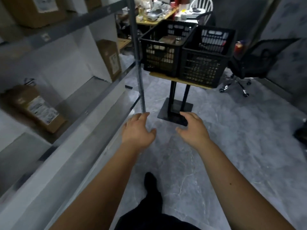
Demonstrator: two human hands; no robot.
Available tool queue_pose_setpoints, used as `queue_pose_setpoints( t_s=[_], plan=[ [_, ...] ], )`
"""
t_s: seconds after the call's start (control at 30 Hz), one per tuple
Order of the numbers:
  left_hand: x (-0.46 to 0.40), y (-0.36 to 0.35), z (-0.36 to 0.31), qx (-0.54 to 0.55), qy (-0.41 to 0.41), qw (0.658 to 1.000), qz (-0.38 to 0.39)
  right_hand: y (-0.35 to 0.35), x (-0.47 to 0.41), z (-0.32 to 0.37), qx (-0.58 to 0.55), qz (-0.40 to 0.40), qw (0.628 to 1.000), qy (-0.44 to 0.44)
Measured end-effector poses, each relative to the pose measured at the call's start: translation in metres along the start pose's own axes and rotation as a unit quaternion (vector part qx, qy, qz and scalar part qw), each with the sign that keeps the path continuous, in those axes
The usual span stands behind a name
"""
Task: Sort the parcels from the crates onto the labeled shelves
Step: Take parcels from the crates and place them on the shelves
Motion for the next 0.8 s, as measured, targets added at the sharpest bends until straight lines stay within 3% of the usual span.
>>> queue_pose_setpoints(
  t_s=[0.4, 0.8],
  plan=[
    [-0.230, 0.001, -0.037, 0.043, -0.091, 0.995, -0.016, 0.037, -0.186, 0.018, 0.016, -0.066, 0.997, -0.029],
    [-0.384, 0.010, -0.023, 0.054, -0.094, 0.994, -0.023, 0.027, -0.344, 0.059, 0.023, -0.057, 0.998, -0.031]
  ],
)
Point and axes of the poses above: each hand's wrist, its own x-axis away from the middle knuckle, its own y-axis out of the back of the hand, z = x × y, the point moved 4 cm from there along -x, towards the middle knuckle, and after that the axes turned 8 degrees about -x, right-handed, at the moved point
